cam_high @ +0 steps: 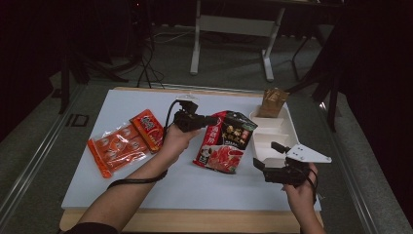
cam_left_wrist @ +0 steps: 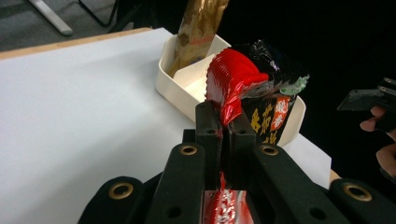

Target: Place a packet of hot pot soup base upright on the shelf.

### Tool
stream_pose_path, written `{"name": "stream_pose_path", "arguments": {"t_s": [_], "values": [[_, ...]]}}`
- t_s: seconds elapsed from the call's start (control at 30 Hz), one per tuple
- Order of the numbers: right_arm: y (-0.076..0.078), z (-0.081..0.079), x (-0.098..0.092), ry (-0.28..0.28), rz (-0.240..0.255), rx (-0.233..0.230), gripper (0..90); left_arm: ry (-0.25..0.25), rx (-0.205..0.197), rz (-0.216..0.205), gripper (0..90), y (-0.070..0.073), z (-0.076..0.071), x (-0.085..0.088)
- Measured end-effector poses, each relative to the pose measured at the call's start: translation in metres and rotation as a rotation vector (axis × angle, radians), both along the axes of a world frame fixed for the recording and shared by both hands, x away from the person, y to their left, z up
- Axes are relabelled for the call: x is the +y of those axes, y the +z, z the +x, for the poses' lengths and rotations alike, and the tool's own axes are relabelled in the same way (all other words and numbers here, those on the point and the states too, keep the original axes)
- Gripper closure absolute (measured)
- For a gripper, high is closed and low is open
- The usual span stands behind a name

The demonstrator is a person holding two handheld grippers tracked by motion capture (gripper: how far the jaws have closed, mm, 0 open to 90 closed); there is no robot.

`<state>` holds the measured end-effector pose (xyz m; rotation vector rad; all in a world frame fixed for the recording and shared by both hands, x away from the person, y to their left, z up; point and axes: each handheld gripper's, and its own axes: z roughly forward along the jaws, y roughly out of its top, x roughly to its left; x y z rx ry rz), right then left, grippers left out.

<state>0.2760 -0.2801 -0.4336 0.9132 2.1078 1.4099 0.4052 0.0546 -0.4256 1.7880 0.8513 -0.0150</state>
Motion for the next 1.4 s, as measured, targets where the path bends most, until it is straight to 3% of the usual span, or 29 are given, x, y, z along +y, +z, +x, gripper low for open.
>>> {"name": "stream_pose_path", "arguments": {"t_s": [0.17,0.23,0.3,0.43,0.57,0.77,1.0,1.17,1.2,1.27,1.4], "values": [[0.008,0.0,0.0,-0.015,0.061,0.021,10.4,-0.028,-0.006,-0.037,86.7,0.008,-0.006,0.006],[0.013,0.001,0.001,-0.008,0.119,0.036,10.5,-0.046,-0.019,-0.052,86.6,0.014,-0.013,0.008],[0.015,0.002,0.003,-0.007,0.114,0.043,13.3,-0.048,-0.021,-0.054,86.6,0.016,-0.015,0.009],[0.02,0.004,0.008,0.018,0.099,0.061,15.6,-0.088,-0.02,-0.098,86.6,0.023,-0.022,0.012],[0.024,0.007,0.014,0.031,0.093,0.076,18.8,-0.118,-0.053,-0.117,86.7,0.028,-0.029,0.014],[0.034,0.017,0.031,0.086,0.078,0.069,35.3,-0.132,-0.085,-0.148,86.6,0.03,-0.037,0.017],[0.045,0.027,0.039,0.116,0.125,0.083,52.0,-0.128,-0.087,-0.205,86.6,0.028,-0.042,0.021],[0.048,0.031,0.041,0.117,0.131,0.094,58.4,-0.124,-0.1,-0.204,86.5,0.029,-0.044,0.02],[0.051,0.032,0.042,0.126,0.126,0.088,66.0,-0.121,-0.105,-0.201,86.3,0.029,-0.045,0.017],[0.053,0.034,0.043,0.135,0.123,0.101,69.7,-0.113,-0.107,-0.203,86.3,0.028,-0.045,0.017],[0.052,0.04,0.041,0.155,0.157,0.132,72.8,-0.1,-0.126,-0.183,86.0,0.026,-0.045,0.016]]}}
